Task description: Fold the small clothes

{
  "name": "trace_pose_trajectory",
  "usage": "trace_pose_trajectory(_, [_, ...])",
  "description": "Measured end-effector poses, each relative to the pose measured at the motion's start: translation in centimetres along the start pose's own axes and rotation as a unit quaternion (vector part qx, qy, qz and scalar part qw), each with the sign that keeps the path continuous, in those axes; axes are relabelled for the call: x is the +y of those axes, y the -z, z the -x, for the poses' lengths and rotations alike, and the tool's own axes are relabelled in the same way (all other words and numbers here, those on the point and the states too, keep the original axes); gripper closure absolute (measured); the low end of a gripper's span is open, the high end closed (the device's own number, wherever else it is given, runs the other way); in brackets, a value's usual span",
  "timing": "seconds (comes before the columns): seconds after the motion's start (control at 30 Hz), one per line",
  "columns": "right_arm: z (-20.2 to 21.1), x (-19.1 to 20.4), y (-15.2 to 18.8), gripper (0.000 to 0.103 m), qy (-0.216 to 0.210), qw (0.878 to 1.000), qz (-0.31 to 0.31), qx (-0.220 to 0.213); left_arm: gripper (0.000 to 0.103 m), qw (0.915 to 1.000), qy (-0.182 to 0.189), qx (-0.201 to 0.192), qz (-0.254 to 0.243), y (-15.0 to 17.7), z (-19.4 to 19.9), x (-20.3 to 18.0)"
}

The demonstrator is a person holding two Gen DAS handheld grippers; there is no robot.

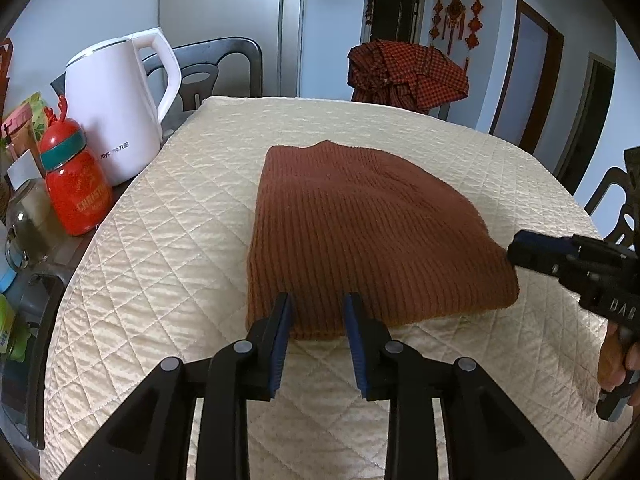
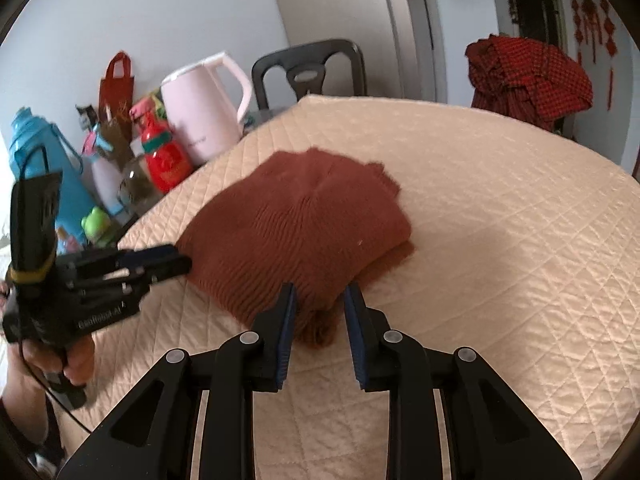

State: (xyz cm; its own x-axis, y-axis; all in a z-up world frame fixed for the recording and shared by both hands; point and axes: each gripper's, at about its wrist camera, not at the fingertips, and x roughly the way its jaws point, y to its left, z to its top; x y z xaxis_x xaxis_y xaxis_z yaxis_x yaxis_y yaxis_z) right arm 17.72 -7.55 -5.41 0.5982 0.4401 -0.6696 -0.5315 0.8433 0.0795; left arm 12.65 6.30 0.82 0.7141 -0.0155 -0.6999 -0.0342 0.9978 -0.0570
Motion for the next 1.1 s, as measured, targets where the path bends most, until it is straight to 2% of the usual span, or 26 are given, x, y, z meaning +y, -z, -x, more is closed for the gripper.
trace_pose_trajectory(0.13, [0.0,1.1,0.4,0.078,0.004,1.0,0.01,0.015,0.071,1.0,0.001,0.002,-0.001,0.8,0.9,-0.5])
trace_pose_trajectory(0.23, [0.5,2.1,1.4,0.078,-0.001,0.999,0.027,0.036,0.059,0.9999,-0.008,0.006,-0.005,1.7,1.9,-0.9])
trace_pose_trajectory(0.3, [1.1,2.7,2.1,0.077,0.007,0.998,0.036,0.043,0.057,0.9998,-0.015,0.008,-0.008,2.3,2.6,-1.0])
trace_pose_trajectory(0.37, [2.0,3.0,2.7,0.073,0.013,0.998,0.04,0.042,0.052,0.9997,-0.022,0.011,-0.009,2.7,3.3,-1.0])
trace_pose_trajectory(0.4, [2.6,3.1,3.0,0.065,0.014,0.998,0.038,0.04,0.048,0.9996,-0.026,0.01,-0.01,2.9,3.6,-1.0])
trace_pose_trajectory(0.43, [3.1,3.3,3.2,0.06,0.014,0.999,0.037,0.037,0.044,0.9994,-0.03,0.007,-0.013,3.1,4.0,-1.0])
trace_pose_trajectory(0.53, [3.4,3.4,4.0,0.06,0.024,0.998,0.05,0.038,0.037,0.9989,-0.042,0.002,-0.02,3.5,4.2,-0.9])
trace_pose_trajectory(0.63, [2.1,3.4,4.8,0.06,0.055,0.995,0.063,0.055,0.037,0.9985,-0.049,0.019,-0.014,3.8,3.1,-0.6])
trace_pose_trajectory(0.8, [0.7,2.8,6.0,0.06,0.085,0.991,0.066,0.074,0.037,0.998,-0.049,0.041,0.0,4.3,2.1,0.0])
trace_pose_trajectory(1.1, [0.7,2.2,6.1,0.055,0.081,0.992,0.051,0.078,0.032,0.9977,-0.038,0.056,0.005,4.5,1.8,0.1])
